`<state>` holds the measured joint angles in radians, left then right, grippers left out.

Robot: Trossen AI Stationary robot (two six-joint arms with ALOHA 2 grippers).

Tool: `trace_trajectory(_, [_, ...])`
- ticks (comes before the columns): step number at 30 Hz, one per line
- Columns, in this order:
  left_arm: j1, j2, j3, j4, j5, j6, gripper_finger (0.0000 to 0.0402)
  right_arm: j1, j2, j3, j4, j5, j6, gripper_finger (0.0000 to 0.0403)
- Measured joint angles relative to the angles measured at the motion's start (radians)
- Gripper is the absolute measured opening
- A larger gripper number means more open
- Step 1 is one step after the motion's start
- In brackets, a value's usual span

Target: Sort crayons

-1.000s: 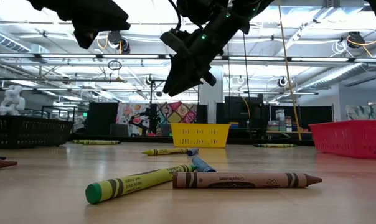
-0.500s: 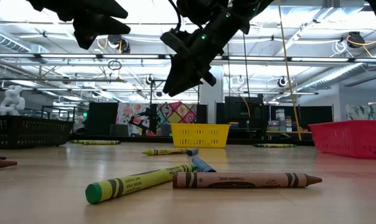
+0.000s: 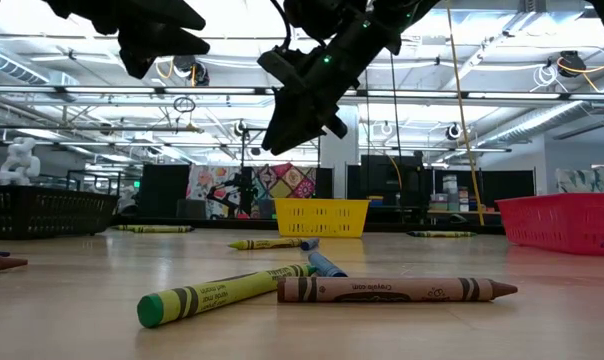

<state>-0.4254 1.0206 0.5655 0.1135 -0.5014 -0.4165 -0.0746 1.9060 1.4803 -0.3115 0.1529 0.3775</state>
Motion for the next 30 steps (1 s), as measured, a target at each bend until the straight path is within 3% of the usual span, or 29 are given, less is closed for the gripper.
trace_trajectory(12, [0.002, 0.0, 0.0, -0.011, 0.047, 0.004, 0.0169, 0.0, 0.0, 0.0, 0.03, 0.001, -0.001, 0.0091])
trace_trajectory(15, [0.001, 0.0, 0.0, -0.094, 0.05, -0.035, 0.0169, -0.003, 0.0, 0.0, 0.074, 0.002, -0.003, 0.0091])
trace_trajectory(20, [0.002, 0.0, 0.0, -0.33, 0.07, -0.227, 0.0169, -0.003, 0.0, 0.0, 0.128, 0.003, 0.003, 0.0091])
trace_trajectory(30, [-0.003, 0.0, 0.0, -0.406, 0.318, -0.388, 0.0169, -0.01, 0.0, 0.0, 0.119, 0.002, -0.024, 0.0091])
